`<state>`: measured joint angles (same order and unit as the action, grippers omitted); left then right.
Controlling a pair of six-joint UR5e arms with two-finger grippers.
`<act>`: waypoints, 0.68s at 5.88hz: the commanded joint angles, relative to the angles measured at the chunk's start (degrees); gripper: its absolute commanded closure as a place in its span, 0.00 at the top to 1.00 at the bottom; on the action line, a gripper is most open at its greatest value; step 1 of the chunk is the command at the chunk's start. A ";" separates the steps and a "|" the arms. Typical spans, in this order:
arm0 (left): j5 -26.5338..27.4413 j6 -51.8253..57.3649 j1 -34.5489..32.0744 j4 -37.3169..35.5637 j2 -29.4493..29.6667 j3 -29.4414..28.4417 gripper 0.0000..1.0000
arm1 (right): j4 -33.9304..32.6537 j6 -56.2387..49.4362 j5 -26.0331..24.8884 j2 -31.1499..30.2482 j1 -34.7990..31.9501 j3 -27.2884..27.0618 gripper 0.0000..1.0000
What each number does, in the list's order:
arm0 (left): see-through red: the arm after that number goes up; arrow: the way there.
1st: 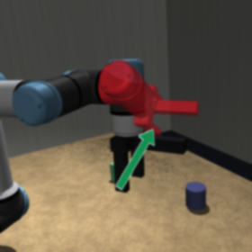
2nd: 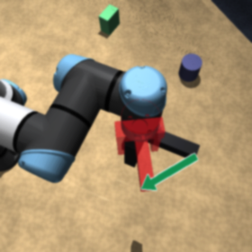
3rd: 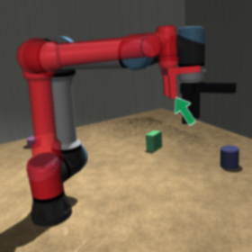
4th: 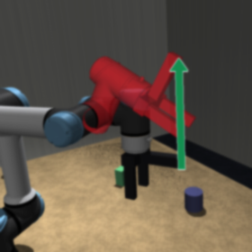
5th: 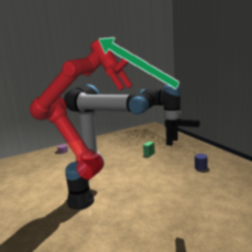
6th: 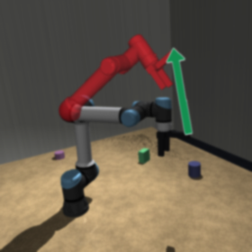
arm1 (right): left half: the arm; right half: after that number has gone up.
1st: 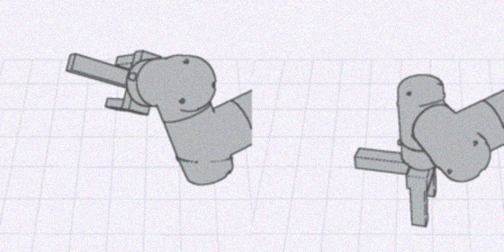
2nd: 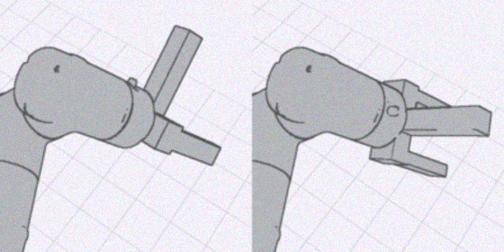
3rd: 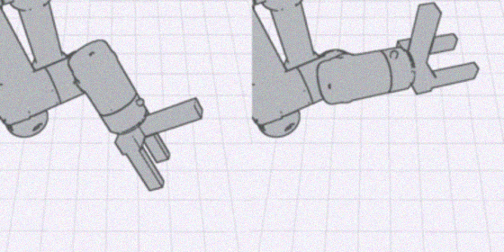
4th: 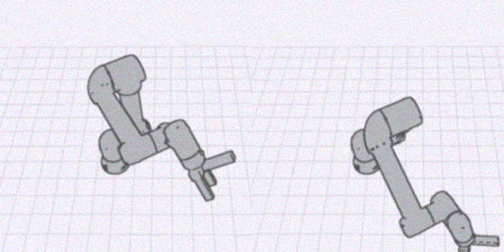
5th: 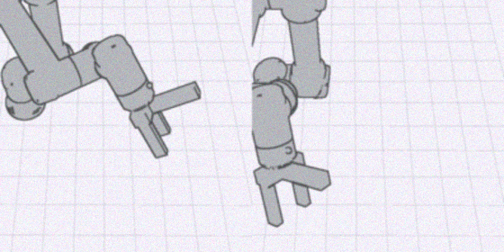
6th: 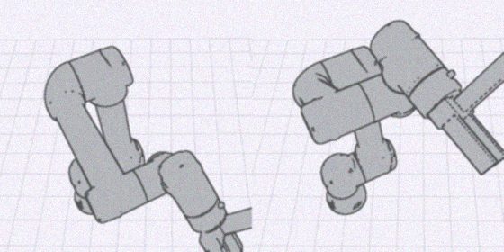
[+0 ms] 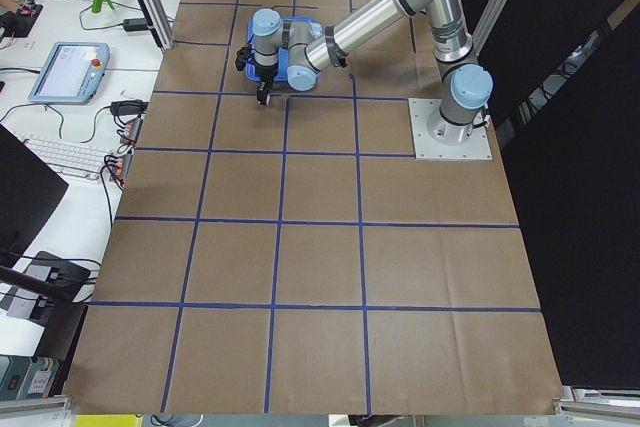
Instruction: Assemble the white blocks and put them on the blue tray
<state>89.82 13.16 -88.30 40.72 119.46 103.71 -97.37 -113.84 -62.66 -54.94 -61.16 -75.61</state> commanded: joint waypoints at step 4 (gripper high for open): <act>3.35 5.44 -5.95 3.47 -6.76 -0.87 0.16 | -1.16 -17.73 8.61 7.65 2.36 -4.99 0.96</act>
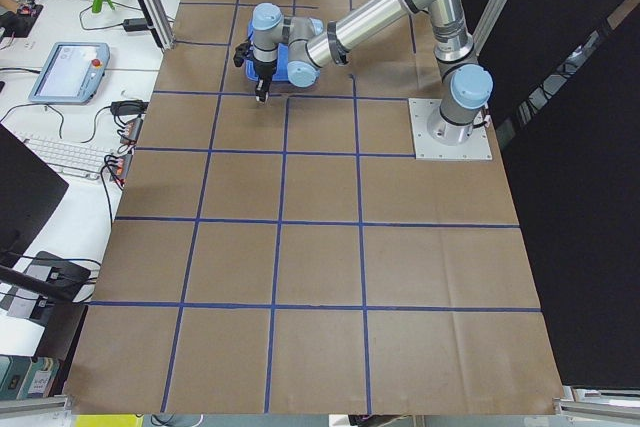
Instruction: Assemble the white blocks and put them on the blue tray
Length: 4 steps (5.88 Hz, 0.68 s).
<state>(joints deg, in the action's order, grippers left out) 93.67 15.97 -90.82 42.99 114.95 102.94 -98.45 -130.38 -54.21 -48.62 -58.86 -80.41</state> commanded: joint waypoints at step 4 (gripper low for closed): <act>-0.51 39.79 -17.45 2.02 -0.52 0.86 0.17 | 0.27 -1.02 0.16 1.86 -0.03 -1.15 0.89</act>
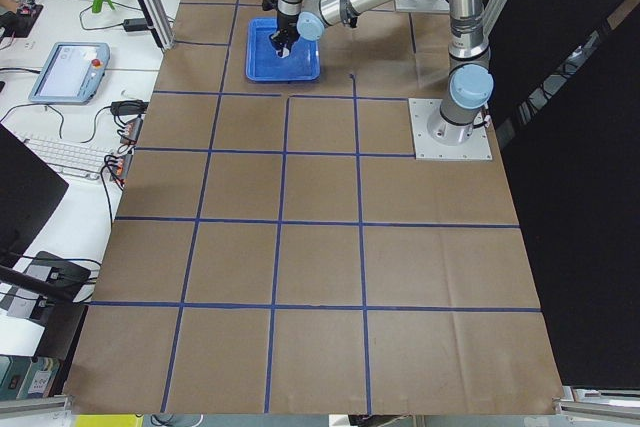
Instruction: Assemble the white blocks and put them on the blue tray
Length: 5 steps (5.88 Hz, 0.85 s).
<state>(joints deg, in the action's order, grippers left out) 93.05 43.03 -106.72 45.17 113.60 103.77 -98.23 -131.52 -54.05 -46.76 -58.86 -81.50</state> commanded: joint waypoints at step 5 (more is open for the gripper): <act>-0.23 23.16 -1.65 -4.03 6.26 -1.11 0.19 | 0.06 0.73 0.44 -0.52 0.06 0.11 0.49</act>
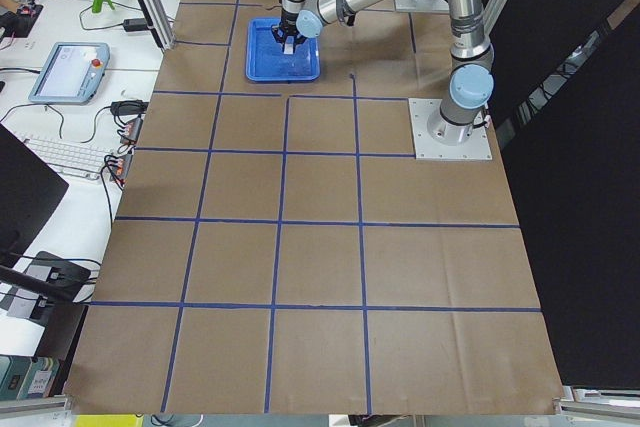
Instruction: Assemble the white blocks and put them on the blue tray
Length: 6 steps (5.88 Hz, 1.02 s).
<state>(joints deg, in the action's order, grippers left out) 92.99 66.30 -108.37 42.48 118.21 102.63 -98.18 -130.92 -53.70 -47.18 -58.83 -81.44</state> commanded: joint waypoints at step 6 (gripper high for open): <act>-1.06 -1.18 0.52 -2.14 -1.20 -0.15 0.99 | 1.83 5.30 3.07 -6.66 -0.93 -0.11 0.23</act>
<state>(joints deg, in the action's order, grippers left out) 91.94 65.17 -108.16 39.77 118.93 102.58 -97.39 -127.77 -51.20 -50.84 -59.33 -81.22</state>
